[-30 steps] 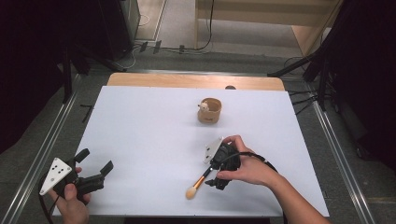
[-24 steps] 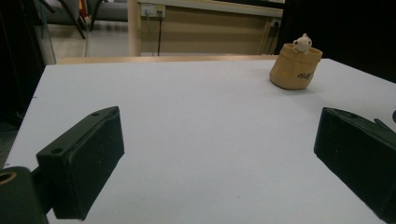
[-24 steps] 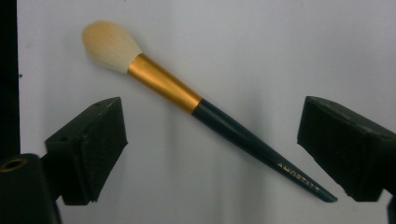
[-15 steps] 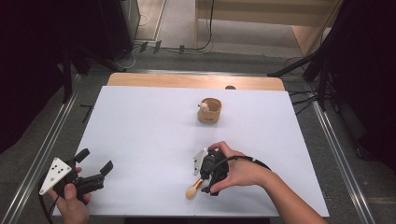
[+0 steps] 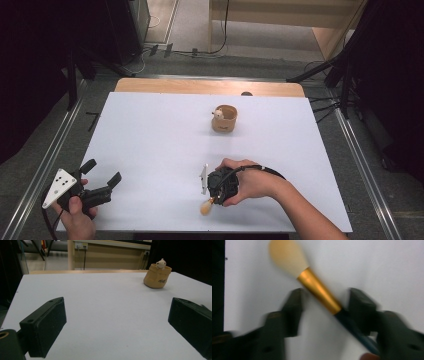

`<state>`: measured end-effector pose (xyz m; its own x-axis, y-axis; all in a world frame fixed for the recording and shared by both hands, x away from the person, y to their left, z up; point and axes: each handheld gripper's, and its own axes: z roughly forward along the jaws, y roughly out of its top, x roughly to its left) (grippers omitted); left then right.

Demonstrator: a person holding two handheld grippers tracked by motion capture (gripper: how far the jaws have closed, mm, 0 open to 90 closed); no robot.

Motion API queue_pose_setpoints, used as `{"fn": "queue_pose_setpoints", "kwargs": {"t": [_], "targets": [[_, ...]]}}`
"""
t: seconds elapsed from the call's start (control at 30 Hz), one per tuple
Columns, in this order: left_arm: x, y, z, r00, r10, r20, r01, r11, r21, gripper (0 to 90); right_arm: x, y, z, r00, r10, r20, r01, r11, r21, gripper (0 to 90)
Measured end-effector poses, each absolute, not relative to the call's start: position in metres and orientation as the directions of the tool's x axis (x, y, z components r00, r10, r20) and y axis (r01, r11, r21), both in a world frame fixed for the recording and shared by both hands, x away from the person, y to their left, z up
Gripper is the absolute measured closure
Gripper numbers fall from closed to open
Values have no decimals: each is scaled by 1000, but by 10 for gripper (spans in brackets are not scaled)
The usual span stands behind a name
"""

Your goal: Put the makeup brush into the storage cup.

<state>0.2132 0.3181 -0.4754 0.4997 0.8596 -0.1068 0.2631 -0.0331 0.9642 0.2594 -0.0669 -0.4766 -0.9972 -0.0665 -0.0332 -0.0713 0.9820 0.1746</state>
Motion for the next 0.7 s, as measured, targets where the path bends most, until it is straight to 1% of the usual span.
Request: {"fn": "queue_pose_setpoints", "kwargs": {"t": [0.03,0.07,0.1,0.13,0.3,0.37,0.43,0.5,0.53,0.57,0.6,0.67,0.7], "targets": [[213,318,-475,501,859,-108,263,-33,964,21,258,-66,-476,-998,-61,-29,-65,984,168,756],[213,318,-475,501,859,-107,263,-34,964,21,258,-64,-476,-997,-68,-32,-72,985,159,798],[213,317,-475,501,859,-108,263,-33,964,21,256,-63,-475,-998,-54,-34,-58,988,146,799],[213,318,-475,502,858,-108,263,-33,964,21,256,-62,-476,-996,-75,-47,-81,985,150,800],[213,318,-476,502,858,-109,264,-32,964,21,256,-64,-476,-997,-56,-48,-63,985,161,803],[213,319,-476,501,858,-111,266,-31,963,21,254,-68,-476,-999,2,-41,-6,982,190,803],[214,319,-476,501,858,-112,268,-31,963,21,254,-70,-476,-999,9,-49,-1,979,203,803],[214,319,-477,501,858,-113,270,-31,962,21,253,-73,-477,-998,46,-44,34,972,232,804],[214,319,-477,503,857,-113,269,-31,963,21,254,-74,-477,-998,49,-48,36,969,245,804],[214,318,-477,503,857,-114,270,-31,962,21,255,-77,-478,-996,77,-47,62,963,264,804],[214,318,-477,504,857,-113,271,-32,962,21,255,-77,-478,-996,77,-47,62,963,264,804],[214,318,-476,504,856,-113,270,-32,962,21,256,-80,-477,-991,125,-46,107,954,281,804],[214,318,-476,504,856,-114,270,-32,962,22,257,-81,-478,-991,127,-43,108,949,296,804]]}}
